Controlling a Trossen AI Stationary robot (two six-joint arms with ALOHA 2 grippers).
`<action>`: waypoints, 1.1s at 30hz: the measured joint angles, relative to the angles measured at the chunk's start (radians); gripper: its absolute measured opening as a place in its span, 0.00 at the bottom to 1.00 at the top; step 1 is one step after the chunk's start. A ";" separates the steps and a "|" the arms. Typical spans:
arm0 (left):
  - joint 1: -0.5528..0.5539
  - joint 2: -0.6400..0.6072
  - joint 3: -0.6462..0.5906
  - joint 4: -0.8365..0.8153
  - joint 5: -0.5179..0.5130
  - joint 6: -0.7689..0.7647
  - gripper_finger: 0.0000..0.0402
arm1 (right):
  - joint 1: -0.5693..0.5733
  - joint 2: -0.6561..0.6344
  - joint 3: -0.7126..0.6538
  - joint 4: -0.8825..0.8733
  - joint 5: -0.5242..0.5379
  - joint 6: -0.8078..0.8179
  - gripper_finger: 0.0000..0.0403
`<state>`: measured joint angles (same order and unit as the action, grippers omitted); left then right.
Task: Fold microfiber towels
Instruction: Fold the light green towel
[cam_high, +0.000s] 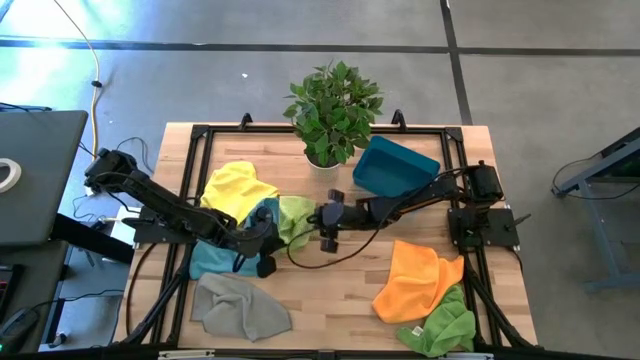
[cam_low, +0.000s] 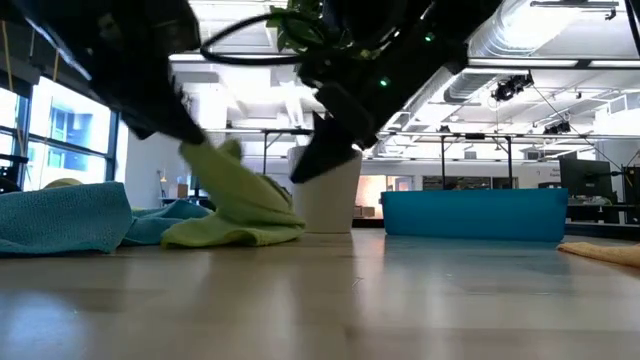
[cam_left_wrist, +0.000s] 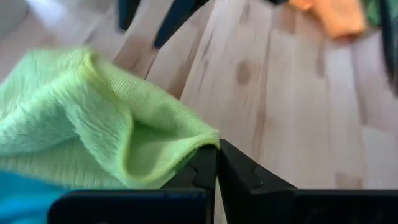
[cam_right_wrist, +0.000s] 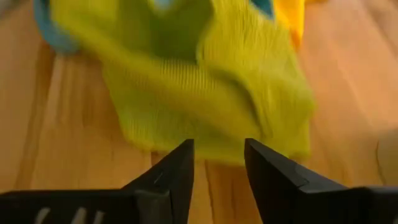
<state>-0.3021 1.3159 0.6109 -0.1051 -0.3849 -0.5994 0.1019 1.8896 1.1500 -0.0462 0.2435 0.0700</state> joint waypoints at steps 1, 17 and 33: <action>-0.002 0.000 0.000 -0.021 0.000 -0.021 0.00 | 0.004 0.000 -0.007 -0.001 0.014 0.000 0.34; -0.029 0.000 0.000 -0.063 -0.010 -0.071 0.00 | -0.006 0.051 -0.119 0.402 0.174 -0.129 0.35; -0.029 0.000 0.000 -0.063 -0.015 -0.071 0.00 | -0.010 0.142 -0.116 0.619 0.166 -0.281 0.35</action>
<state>-0.3309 1.3163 0.6109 -0.1677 -0.3996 -0.6701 0.0916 2.0312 1.0340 0.5725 0.4094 -0.2110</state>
